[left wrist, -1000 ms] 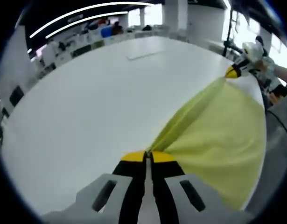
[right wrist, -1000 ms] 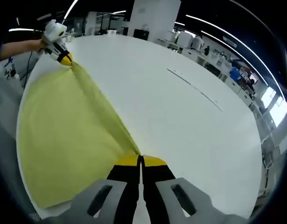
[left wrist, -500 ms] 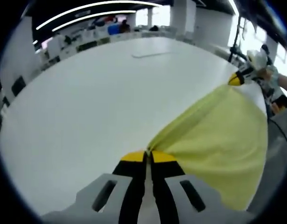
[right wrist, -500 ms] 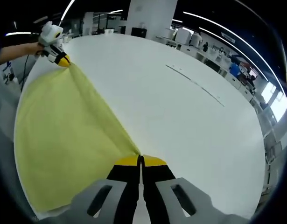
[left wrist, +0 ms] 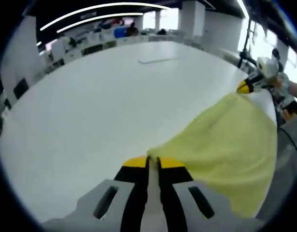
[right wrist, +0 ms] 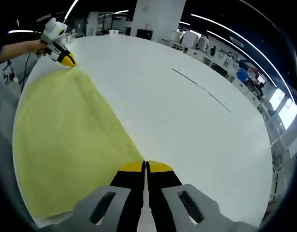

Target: Fold the garment on the visible template until the final outline fits inside the template.

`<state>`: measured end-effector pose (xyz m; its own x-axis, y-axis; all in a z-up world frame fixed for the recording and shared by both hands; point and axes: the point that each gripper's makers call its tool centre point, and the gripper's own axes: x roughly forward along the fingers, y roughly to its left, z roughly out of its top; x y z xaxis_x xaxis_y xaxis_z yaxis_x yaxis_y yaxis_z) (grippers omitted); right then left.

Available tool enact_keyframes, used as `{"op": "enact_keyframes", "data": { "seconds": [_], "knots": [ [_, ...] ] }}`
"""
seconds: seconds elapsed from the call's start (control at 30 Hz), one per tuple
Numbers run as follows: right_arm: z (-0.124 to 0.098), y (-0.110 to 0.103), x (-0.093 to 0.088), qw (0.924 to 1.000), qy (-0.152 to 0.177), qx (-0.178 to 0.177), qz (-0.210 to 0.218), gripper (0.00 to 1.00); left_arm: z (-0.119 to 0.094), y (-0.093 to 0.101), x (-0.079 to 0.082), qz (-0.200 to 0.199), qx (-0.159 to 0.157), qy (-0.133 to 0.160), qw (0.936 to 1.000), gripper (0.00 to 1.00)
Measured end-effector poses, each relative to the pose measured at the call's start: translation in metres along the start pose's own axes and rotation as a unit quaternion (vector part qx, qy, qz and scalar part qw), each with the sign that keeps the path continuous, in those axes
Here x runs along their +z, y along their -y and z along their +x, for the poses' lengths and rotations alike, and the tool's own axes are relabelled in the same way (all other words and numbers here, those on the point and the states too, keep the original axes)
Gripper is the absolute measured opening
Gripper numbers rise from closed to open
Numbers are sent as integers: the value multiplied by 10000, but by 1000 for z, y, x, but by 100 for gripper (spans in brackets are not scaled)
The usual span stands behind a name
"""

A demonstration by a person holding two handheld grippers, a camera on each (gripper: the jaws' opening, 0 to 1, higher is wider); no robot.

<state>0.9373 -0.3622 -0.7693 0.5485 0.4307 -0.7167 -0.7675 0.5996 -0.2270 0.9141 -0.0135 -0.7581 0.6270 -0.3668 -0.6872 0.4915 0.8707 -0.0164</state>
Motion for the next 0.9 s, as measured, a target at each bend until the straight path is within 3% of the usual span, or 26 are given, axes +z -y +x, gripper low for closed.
{"op": "enact_keyframes", "data": {
  "seconds": [0.53, 0.9],
  "knots": [
    [-15, 0, 9, 9996, 206, -160, 55, 14, -14, 15, 8, 182, -39, 158, 9997, 9],
    [-25, -7, 20, 9991, 377, -153, 72, 20, -30, 30, 22, 420, -104, 305, 9986, 22]
  ]
}}
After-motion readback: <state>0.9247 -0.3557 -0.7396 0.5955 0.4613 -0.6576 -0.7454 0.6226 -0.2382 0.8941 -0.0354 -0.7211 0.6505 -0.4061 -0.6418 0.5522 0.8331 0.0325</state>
